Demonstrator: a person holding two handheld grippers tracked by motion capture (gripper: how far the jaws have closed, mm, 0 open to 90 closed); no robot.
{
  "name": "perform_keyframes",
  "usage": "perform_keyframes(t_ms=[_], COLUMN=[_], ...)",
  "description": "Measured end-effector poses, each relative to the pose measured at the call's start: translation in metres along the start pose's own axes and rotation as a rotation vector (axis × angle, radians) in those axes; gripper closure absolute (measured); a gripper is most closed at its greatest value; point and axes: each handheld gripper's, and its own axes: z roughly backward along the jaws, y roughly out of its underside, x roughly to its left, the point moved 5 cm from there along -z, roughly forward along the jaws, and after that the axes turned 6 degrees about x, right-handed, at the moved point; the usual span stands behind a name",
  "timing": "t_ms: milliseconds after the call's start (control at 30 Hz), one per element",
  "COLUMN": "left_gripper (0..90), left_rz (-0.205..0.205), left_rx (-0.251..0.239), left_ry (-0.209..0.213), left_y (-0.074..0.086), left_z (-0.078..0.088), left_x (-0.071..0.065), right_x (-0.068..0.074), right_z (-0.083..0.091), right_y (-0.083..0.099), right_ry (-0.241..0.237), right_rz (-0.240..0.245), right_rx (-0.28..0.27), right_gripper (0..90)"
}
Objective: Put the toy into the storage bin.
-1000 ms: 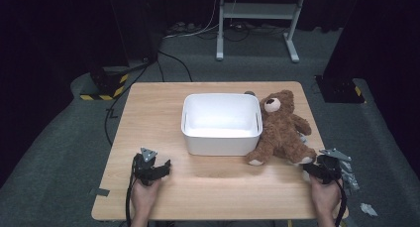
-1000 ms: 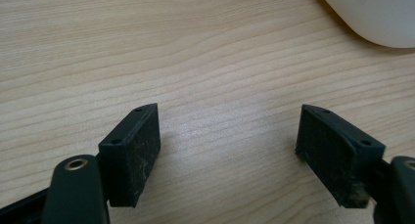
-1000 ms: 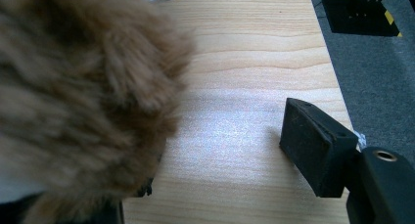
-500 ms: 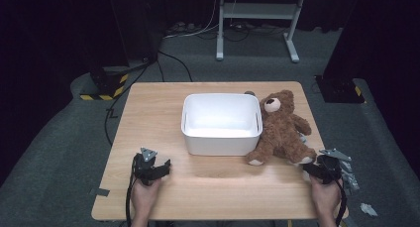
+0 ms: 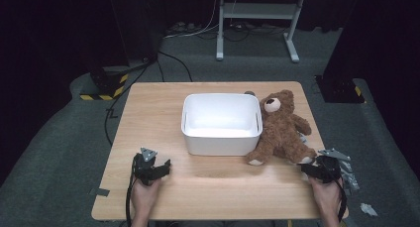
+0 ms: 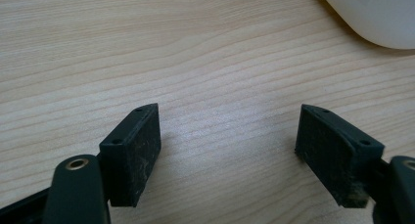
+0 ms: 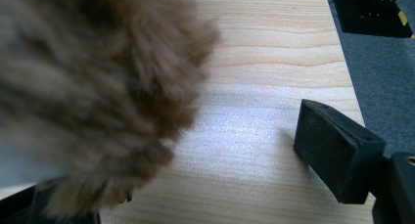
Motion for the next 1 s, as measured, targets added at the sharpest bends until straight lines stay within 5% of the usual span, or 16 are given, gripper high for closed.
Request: perform_keyframes(t_ms=[167,400,500,1000], left_gripper=[25.0,25.0,25.0,24.9], left_rz=[0.004,0.004,0.004,0.002], left_rx=[0.000,0.000,0.000,0.001], left_ry=[0.002,0.002,0.002,-0.001], left_y=[0.000,0.000,0.000,0.000], left_z=[0.000,0.000,0.000,0.000], left_x=[0.000,0.000,0.000,0.001], right_x=[-0.001,-0.008,-0.006,-0.009], right_z=[0.001,0.014,0.020,0.035], right_y=[0.000,0.003,0.004,-0.001], right_ry=[0.000,0.044,0.027,-0.054], right_rz=[0.006,-0.002,-0.023,-0.037], right_rx=[0.002,-0.016,-0.032,-0.086], right_gripper=[22.2,46.3,51.7,55.8])
